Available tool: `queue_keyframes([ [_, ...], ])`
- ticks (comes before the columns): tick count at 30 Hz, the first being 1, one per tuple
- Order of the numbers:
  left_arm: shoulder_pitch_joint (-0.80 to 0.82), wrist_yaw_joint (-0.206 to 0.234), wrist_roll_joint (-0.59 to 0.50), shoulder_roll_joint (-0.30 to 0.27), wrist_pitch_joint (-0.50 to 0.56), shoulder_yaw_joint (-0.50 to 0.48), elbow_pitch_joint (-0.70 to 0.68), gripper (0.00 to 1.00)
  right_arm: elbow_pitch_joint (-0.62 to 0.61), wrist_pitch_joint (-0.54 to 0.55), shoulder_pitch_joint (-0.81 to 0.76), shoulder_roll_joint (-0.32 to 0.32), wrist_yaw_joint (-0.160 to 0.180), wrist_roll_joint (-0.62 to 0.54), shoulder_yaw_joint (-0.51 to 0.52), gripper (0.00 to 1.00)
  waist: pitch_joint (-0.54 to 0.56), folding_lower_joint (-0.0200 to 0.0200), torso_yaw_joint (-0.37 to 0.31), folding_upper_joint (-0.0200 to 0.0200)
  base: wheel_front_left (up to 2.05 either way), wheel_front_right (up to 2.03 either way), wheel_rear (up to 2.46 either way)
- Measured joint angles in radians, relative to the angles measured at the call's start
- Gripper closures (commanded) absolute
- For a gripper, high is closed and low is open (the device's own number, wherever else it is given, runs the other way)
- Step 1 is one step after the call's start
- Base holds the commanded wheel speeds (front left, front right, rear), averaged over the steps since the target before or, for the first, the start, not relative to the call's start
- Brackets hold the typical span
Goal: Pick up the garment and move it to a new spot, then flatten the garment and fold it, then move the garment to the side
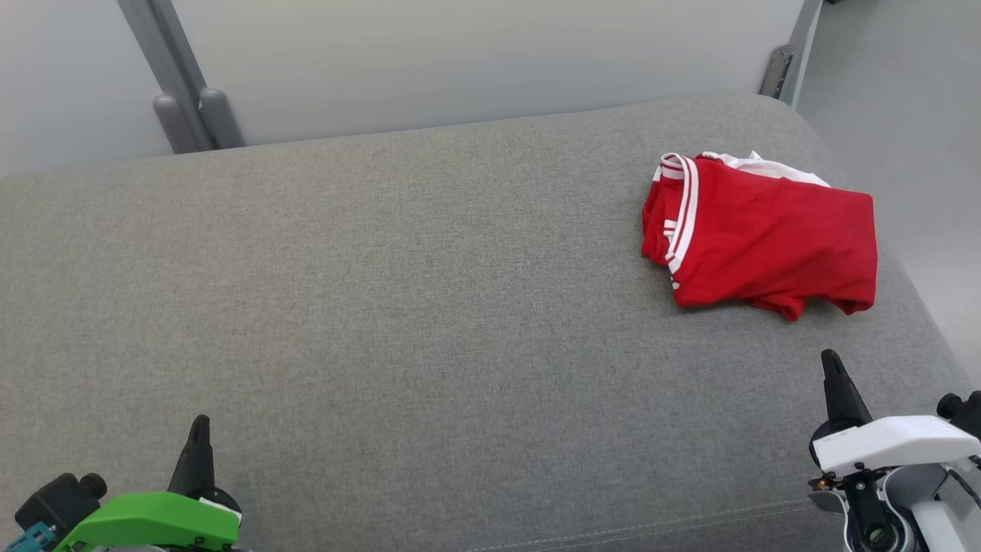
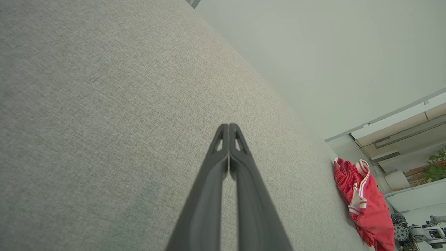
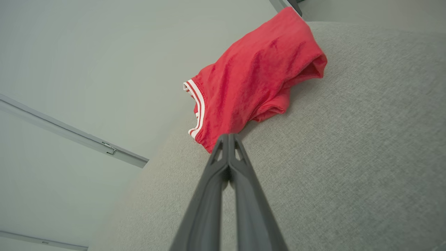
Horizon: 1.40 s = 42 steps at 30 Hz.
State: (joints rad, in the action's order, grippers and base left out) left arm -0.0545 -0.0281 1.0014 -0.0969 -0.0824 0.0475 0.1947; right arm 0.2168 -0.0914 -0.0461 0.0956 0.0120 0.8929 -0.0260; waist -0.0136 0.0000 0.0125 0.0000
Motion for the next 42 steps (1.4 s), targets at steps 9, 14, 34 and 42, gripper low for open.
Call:
queue_keyframes([
  [9,0.020,-0.018,0.106,0.011,0.030,-0.018,0.016,1.00,0.013,0.032,0.015,-0.005,-0.022,0.119,0.025,1.00,0.002,0.0000,-0.002,0.0000,0.00,0.00,0.00],
  [14,0.026,-0.026,0.161,0.014,0.048,-0.030,0.024,1.00,0.017,0.052,0.023,-0.010,-0.034,0.184,0.038,1.00,0.003,0.0000,-0.003,0.0000,0.00,0.00,0.00],
  [34,0.061,-0.060,0.365,0.030,0.112,-0.072,0.053,1.00,0.039,0.112,0.062,-0.029,-0.078,0.434,0.088,1.00,0.007,0.0000,-0.008,0.0000,0.00,0.00,0.00],
  [42,0.083,-0.070,0.449,0.043,0.142,-0.086,0.062,1.00,0.050,0.142,0.073,-0.034,-0.097,0.538,0.109,1.00,0.009,0.0000,-0.010,0.0000,0.00,0.00,0.00],
])
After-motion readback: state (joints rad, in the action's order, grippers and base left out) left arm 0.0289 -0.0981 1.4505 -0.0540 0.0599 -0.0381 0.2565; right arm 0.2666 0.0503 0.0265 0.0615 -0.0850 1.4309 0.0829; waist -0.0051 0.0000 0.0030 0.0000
